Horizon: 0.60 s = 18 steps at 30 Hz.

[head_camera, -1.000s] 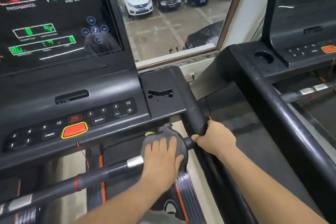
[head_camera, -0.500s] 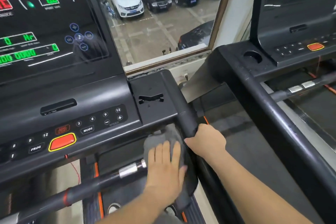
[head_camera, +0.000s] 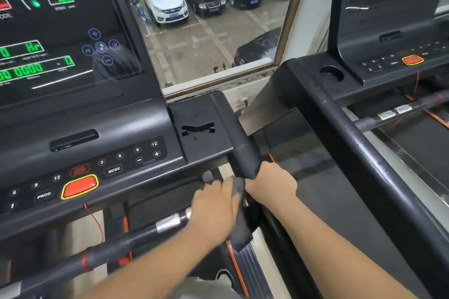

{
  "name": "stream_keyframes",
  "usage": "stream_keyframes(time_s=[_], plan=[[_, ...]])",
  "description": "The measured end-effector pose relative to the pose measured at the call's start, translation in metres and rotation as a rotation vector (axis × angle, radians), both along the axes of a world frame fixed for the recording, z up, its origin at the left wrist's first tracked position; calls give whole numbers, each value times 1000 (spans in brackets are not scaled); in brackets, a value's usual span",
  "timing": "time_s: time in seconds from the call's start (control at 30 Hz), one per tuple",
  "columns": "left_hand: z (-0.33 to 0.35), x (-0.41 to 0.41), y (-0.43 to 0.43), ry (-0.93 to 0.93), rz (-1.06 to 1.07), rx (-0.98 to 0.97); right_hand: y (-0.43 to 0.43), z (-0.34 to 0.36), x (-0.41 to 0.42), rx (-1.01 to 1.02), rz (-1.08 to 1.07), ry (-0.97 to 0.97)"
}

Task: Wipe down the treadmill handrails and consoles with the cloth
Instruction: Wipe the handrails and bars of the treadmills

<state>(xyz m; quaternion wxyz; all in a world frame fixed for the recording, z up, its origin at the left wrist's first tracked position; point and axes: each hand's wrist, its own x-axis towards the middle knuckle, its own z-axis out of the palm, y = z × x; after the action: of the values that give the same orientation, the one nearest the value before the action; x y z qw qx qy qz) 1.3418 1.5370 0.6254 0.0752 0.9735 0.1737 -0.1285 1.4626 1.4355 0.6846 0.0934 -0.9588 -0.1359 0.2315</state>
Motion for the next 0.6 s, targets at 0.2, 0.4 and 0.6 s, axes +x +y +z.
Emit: stream_keyframes(time_s=[0.2,0.4,0.6], plan=[[0,2,13,-19,-144,56,2,2,3,-11,0,18],[6,38,45,140,38,-633,1,3,1,-17,8,12],[-7,-22,-12,-20,-81,123,1,2,2,-38,31,-4]])
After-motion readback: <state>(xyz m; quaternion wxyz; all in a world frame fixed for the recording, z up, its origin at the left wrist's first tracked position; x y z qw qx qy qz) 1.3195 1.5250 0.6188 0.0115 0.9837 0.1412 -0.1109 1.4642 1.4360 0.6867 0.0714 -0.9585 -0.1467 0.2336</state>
